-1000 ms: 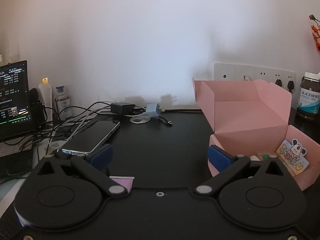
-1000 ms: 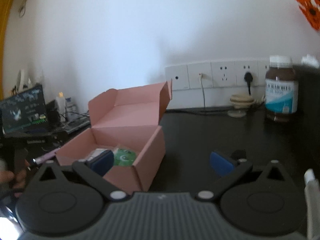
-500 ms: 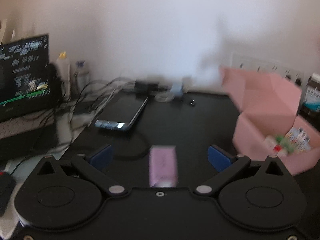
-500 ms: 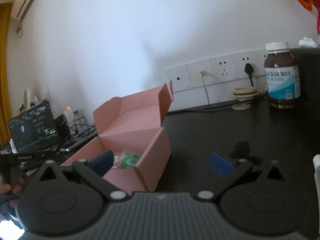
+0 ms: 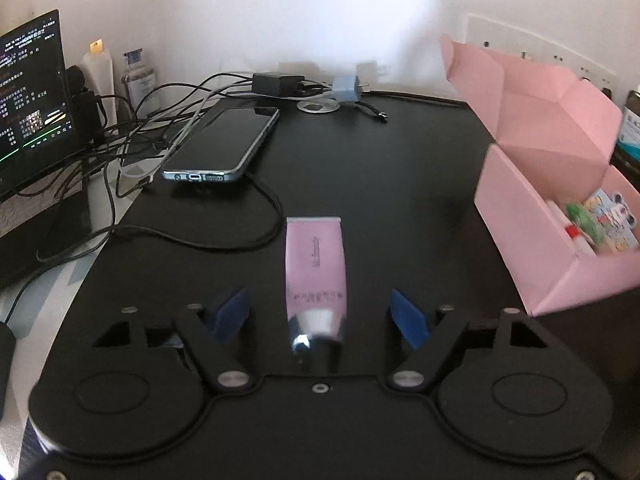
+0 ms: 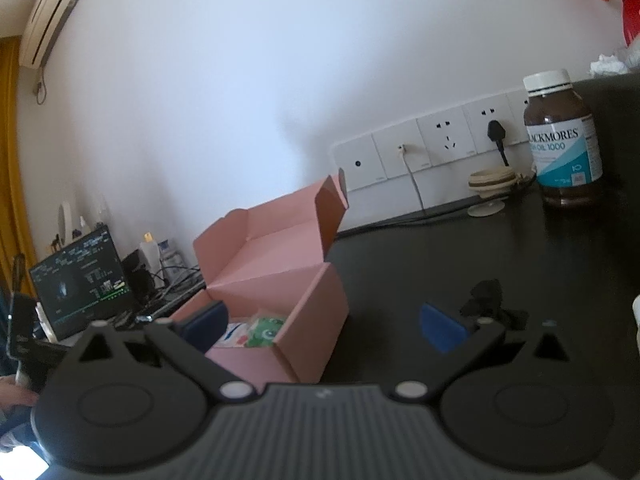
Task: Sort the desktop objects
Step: 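Move the left tool onto the pink tube on the desk, then close the left tool on the pink tube and lift it, then carry the pink tube over the pink box and lower it in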
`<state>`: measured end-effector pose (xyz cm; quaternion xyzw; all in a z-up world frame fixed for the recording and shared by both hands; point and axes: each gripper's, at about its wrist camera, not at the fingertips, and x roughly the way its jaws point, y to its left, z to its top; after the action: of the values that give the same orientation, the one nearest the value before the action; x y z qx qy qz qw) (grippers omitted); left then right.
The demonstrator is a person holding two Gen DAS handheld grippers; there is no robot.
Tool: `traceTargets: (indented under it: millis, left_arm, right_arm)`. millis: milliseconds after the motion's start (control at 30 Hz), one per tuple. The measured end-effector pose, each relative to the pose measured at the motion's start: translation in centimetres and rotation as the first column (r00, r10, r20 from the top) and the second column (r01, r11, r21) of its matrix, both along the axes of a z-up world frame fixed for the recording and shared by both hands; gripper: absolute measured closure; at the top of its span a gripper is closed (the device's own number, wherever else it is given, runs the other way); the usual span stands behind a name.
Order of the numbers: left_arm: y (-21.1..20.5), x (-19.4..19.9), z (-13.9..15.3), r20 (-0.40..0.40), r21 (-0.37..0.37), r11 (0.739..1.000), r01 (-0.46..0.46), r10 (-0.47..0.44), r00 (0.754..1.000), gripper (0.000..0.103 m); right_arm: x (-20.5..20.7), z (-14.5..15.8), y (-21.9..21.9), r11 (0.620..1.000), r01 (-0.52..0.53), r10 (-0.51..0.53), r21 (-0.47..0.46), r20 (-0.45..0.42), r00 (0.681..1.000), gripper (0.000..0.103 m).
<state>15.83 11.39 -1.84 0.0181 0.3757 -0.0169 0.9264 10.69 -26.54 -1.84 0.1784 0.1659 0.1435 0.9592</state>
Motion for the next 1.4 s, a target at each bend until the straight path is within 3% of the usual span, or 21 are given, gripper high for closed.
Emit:
traceTargets:
  millis: [67,100,133,333,467,633,967,1233,1400]
  left_arm:
    - [0.0,0.4,0.1,-0.005,0.001,1.0,-0.005,0.005,1.0,0.038]
    - [-0.1,0.5,0.2,-0.004,-0.001,1.0,-0.008,0.008,1.0,0.048]
    - [-0.2,0.4,0.2,-0.005,-0.001,1.0,-0.004,0.004,1.0,0.053]
    - [-1.1,0.2,0.4,-0.026,0.006,1.0,0.031,-0.03,0.999,0.069]
    - [-1.7,-0.4,0.3,-0.01,0.007,0.999,0.038,-0.038,0.999,0.07]
    - [-2.2,-2.5,-0.1,0.064,-0.005,0.999,0.052,-0.052,0.997,0.07]
    - [-2.0,-3.7,3.3,0.188,-0.051,0.997,0.065,-0.054,0.981,0.07]
    - [-6.5,-2.2,7.5,0.296,-0.082,0.98,0.182,-0.15,0.943,0.07]
    - [-12.1,-0.9,6.7,0.295,-0.015,0.953,0.302,-0.285,0.912,0.07]
  right_arm:
    - [0.0,0.0,-0.1,1.0,0.001,-0.001,0.005,0.002,1.0,0.001]
    - [0.0,0.0,-0.1,1.0,0.0,0.0,0.006,0.002,1.0,0.001]
    - [-0.1,-0.1,-0.1,1.0,-0.001,0.001,0.008,0.002,1.0,0.001]
    - [-0.1,-0.3,-0.6,0.999,-0.001,0.001,0.039,0.005,1.0,0.001]
    - [-0.1,-0.4,-0.8,0.998,-0.001,0.0,0.056,0.005,1.0,0.001]
    - [-0.3,-0.4,-0.8,0.999,-0.002,0.001,0.055,0.013,1.0,0.001]
    - [-0.2,-0.5,-1.1,0.998,-0.006,0.005,0.069,0.012,1.0,0.001]
    - [-0.2,-0.5,-1.2,0.997,-0.005,0.004,0.076,0.011,1.0,0.001]
    - [-0.1,-0.6,-1.5,0.996,-0.004,0.004,0.092,0.003,1.0,0.001]
